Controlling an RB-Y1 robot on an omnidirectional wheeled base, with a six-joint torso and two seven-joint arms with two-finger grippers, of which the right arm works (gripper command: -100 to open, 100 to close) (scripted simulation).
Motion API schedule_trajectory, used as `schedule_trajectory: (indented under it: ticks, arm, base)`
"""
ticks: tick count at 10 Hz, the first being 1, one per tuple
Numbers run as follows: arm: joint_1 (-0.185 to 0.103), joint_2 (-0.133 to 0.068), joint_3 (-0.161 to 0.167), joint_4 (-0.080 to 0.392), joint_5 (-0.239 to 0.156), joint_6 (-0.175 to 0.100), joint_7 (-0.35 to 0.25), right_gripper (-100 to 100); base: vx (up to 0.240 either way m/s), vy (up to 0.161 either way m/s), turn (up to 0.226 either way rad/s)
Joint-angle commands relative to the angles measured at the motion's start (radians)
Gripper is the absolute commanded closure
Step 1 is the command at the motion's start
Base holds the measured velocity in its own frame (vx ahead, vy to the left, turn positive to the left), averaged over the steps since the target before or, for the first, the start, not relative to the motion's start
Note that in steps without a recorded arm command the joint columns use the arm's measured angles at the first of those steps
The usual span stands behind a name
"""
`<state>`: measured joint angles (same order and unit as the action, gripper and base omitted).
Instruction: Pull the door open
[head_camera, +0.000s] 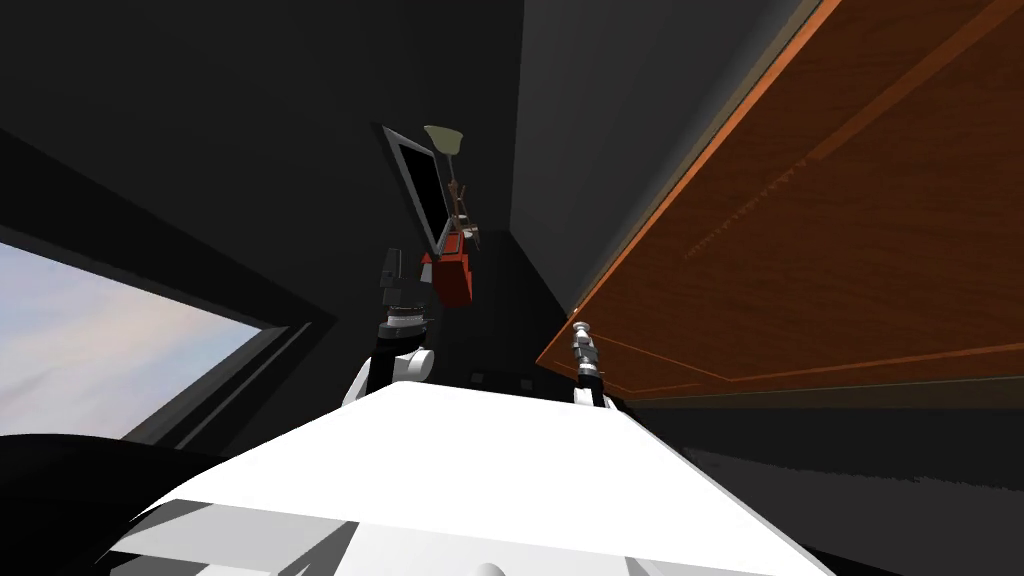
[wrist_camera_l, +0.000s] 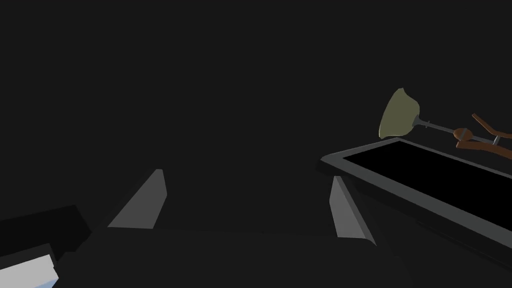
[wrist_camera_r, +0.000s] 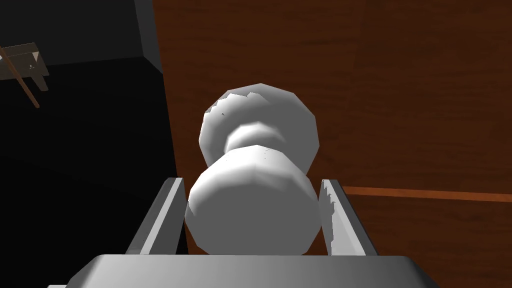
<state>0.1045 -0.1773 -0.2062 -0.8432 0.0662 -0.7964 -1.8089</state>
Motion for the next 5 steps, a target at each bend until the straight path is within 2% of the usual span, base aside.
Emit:
schedule_trajectory:
  ticks: [1,2,5]
  arm:
    - [0.009,-0.003,-0.003,0.000,0.002,-0.012,-0.009,100]
    - [0.020,-0.007,-0.006,-0.004,0.003,-0.016,-0.016,100]
    - [0.053,-0.018,-0.018,-0.017,0.006,-0.030,-0.036,100]
  base:
    - [-0.127,-0.050,0.271]
    - [-0.145,-0.039,0.288]
    - [-0.197,0.000,0.211]
